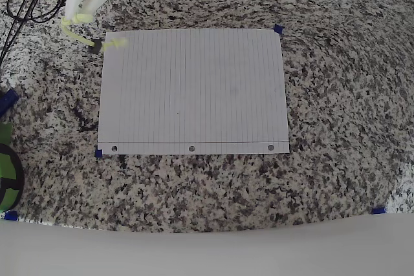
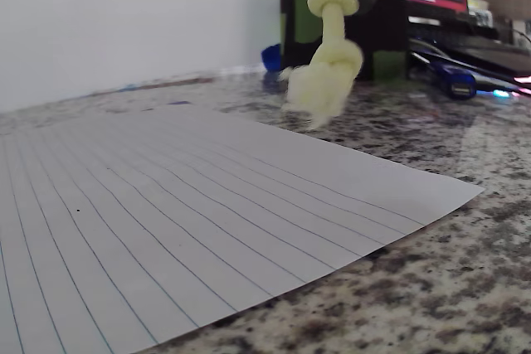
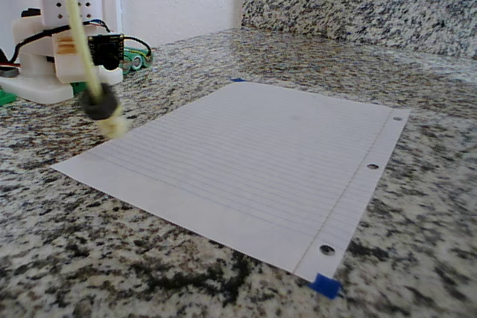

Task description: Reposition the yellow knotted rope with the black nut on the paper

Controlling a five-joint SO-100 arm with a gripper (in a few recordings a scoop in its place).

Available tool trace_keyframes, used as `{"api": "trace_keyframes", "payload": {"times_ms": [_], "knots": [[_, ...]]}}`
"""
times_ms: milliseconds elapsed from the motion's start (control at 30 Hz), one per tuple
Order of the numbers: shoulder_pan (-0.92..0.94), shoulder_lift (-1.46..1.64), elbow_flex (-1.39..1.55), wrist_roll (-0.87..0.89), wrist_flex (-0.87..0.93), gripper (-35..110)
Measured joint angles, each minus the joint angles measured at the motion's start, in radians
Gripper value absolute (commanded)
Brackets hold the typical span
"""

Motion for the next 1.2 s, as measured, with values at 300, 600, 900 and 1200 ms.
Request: {"api": "trace_keyframes", "payload": {"times_ms": [300,600,900,1200], "knots": [[-0.199,0.276,0.207,0.183,0.067,0],[-0.402,0.423,0.396,0.353,0.143,0],[-0.598,0.437,0.416,0.589,0.245,0],[-0.767,0.374,0.419,0.873,0.273,0]]}}
